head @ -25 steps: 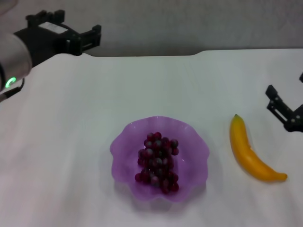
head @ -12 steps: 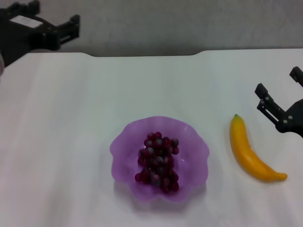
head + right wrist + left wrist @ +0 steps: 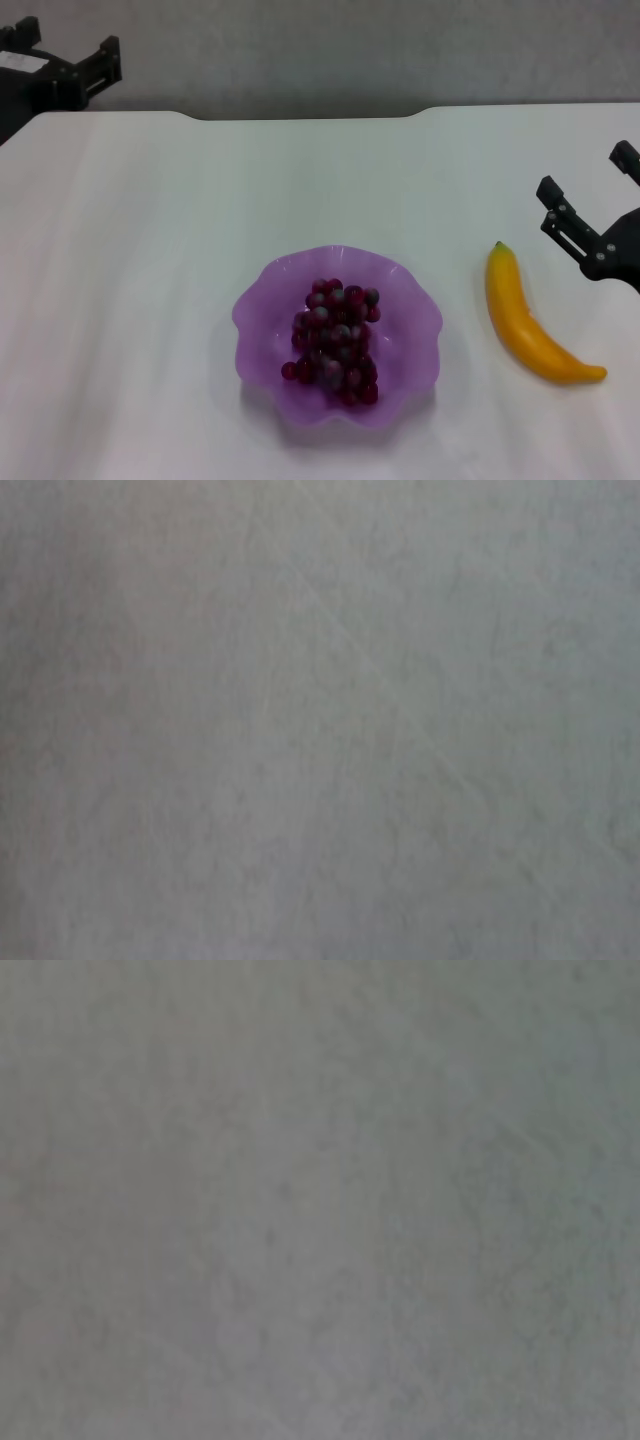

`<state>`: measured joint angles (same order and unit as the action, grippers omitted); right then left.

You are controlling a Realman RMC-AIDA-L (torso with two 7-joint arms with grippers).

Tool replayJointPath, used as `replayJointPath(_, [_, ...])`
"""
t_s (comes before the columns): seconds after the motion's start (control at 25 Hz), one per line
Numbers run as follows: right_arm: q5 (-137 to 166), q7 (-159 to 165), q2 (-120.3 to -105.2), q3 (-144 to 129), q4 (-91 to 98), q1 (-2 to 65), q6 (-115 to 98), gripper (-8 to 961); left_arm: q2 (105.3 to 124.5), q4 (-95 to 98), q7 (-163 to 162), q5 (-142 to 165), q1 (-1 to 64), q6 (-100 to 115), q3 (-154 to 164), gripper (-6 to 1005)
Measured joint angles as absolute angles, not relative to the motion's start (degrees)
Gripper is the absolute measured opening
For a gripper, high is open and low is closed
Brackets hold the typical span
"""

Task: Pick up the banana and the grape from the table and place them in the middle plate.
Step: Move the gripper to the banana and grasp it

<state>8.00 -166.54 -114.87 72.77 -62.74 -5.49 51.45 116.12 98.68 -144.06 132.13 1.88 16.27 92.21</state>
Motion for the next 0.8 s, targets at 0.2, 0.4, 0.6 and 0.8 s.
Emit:
replayJointPath(0.2, [8.00,-166.55,-114.87,72.69,-62.75,-5.13,50.20,836,116.05,92.55,-133.76,118.81,4.43,16.09,89.36,854])
replayJointPath(0.4, [8.00,-166.55,-114.87,72.68,-62.62,-4.82,49.56,836,116.20,88.40,-120.70,105.94,5.64,15.73,88.63,851])
replayJointPath(0.6, [8.00,-166.55,-114.87,72.40,-62.62,-4.55,48.34,836,116.24,84.36,-105.22,90.14,6.60,17.02,87.02,849])
replayJointPath(0.8, [8.02,-166.55,-114.87,72.21,-62.30,-3.90,47.48,835,116.44,80.82,-92.34,76.74,6.87,22.44,83.97,846])
